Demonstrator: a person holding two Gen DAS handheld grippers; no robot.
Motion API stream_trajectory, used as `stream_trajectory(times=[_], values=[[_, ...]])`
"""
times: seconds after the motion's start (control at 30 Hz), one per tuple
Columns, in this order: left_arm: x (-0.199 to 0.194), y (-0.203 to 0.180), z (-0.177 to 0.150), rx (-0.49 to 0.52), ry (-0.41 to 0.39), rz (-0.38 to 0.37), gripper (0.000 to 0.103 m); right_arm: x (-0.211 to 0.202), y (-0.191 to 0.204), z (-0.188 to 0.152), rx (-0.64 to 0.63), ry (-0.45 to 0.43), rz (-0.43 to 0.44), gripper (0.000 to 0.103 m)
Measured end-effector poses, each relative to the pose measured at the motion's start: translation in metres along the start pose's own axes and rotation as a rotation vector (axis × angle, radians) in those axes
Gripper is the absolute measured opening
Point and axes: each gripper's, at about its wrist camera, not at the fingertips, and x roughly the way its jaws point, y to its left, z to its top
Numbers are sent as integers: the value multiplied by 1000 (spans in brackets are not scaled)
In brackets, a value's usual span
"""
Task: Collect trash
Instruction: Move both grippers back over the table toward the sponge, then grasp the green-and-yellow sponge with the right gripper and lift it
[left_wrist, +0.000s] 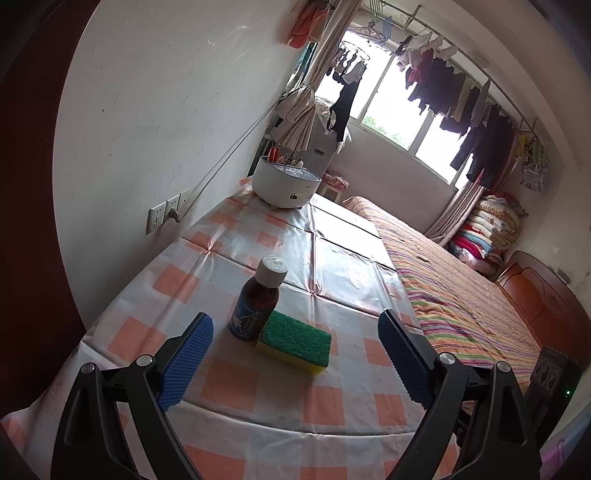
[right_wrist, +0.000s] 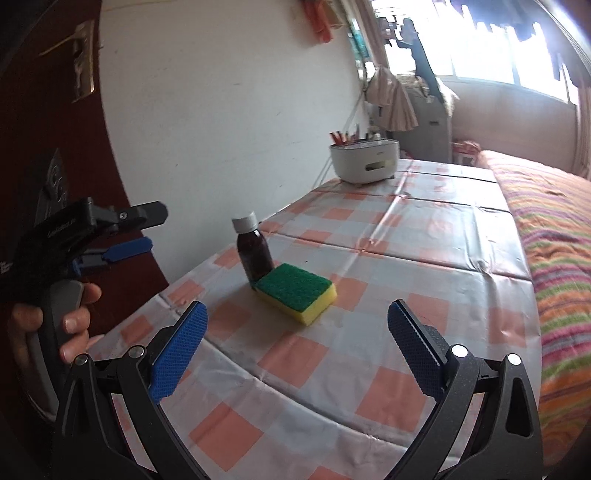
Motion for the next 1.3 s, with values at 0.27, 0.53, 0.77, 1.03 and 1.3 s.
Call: stream_trajectory(times=[0.27, 0.53, 0.77, 1.03, 1.3], values=[[24, 36, 3, -100, 109, -46, 88, 52, 11, 19, -196, 149, 204, 97], [36, 52, 6, -134, 152, -50, 88, 108, 4, 37, -377, 314, 225, 97], [43, 52, 7, -136, 175, -60, 88, 160, 6, 34, -484, 447, 198, 97], [48, 50, 8, -124, 199, -79, 88, 200, 6, 32, -541, 551, 161, 96], [52, 49, 8, -119, 221, -85, 88, 208, 8, 35, -561, 559, 160, 91]])
